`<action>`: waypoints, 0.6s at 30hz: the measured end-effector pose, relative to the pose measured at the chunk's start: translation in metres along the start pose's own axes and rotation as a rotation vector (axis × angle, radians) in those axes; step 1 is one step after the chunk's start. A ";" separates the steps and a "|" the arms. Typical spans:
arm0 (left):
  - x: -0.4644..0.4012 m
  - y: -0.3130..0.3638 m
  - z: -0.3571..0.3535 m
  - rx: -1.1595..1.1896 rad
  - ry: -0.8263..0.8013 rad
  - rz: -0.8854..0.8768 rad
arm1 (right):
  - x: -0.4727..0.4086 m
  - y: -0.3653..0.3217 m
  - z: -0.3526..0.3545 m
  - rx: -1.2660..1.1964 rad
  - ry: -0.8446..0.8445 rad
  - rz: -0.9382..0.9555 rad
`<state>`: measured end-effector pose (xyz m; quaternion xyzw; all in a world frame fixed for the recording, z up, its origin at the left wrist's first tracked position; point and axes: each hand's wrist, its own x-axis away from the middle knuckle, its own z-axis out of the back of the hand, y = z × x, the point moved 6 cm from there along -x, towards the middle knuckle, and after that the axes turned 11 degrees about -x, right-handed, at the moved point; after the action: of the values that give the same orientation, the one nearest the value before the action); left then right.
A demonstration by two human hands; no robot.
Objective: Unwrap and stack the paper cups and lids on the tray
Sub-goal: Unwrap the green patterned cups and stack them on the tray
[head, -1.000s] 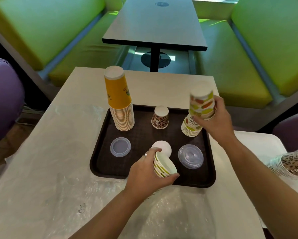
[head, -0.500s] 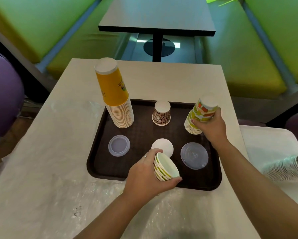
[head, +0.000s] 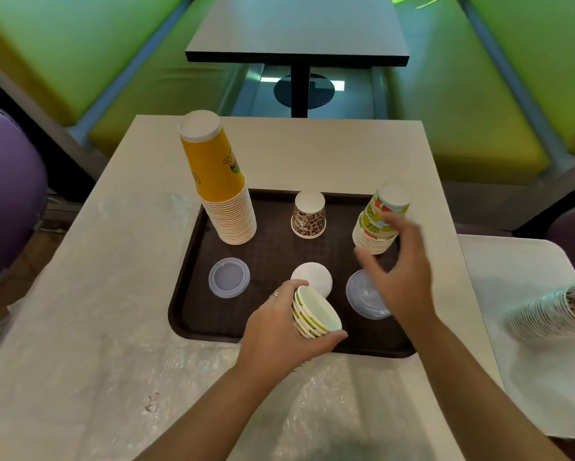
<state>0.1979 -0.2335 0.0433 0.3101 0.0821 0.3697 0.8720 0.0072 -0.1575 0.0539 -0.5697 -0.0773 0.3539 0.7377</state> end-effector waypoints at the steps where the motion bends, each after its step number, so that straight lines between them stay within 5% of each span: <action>1: 0.000 0.000 0.000 -0.005 0.004 0.001 | 0.014 -0.010 -0.015 -0.074 -0.202 -0.049; 3: 0.001 0.001 0.002 -0.012 0.014 -0.005 | 0.045 -0.020 -0.044 -0.106 -0.609 -0.174; 5: 0.002 0.002 0.003 -0.017 0.017 -0.023 | 0.064 -0.021 -0.055 -0.089 -0.786 -0.227; 15: 0.016 0.007 0.007 -0.001 0.025 -0.086 | 0.060 -0.046 -0.029 -0.127 -0.643 -0.242; 18: 0.019 0.005 0.009 0.005 0.057 -0.098 | 0.057 -0.052 -0.018 -0.182 -0.721 -0.256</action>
<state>0.2117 -0.2221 0.0555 0.2970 0.1227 0.3351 0.8857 0.0817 -0.1420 0.0778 -0.4577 -0.4331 0.4282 0.6478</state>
